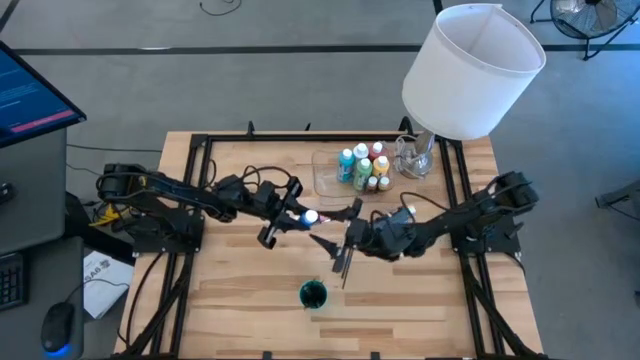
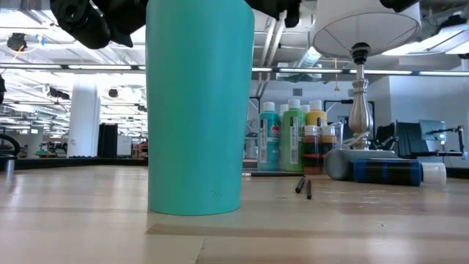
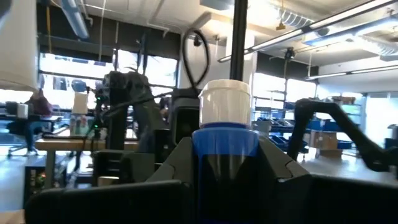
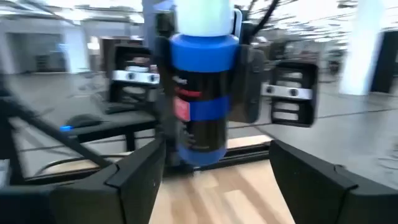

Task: Pick & Place Paint Supplies
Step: Put the small blue paint bottle into the transparent bin

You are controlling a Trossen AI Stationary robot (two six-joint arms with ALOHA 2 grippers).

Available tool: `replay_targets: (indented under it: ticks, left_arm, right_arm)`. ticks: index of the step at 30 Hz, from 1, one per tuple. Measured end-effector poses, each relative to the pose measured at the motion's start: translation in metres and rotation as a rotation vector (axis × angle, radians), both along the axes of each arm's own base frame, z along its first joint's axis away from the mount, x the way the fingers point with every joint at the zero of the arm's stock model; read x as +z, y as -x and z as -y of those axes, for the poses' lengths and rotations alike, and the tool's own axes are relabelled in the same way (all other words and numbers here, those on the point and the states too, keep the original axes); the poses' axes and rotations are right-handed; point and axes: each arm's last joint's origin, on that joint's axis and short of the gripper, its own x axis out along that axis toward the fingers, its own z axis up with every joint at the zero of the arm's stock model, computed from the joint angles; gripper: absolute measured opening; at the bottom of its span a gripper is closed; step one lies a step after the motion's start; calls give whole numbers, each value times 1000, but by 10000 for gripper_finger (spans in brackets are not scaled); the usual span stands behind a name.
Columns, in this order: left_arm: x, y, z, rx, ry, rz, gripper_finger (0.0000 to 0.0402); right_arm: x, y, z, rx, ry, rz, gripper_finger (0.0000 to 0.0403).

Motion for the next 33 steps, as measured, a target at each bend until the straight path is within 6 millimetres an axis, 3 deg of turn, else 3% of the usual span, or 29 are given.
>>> replay_targets:
  ticks: [5, 13, 22, 33]
  left_arm:
    - [-1, 0, 0, 15, -14, 1, 49]
    - [-3, -1, 2, 71, -38, -9, 49]
    - [-1, -1, 12, 103, -62, 18, 49]
    - [-1, -1, 14, 90, -51, 14, 49]
  right_arm:
    - [-2, -6, -4, -112, 30, -23, 281]
    - [3, -6, -4, -103, 2, 16, 281]
    - [-6, -17, 1, -74, -12, 19, 281]
    - [3, -19, -6, -64, 10, 36, 281]
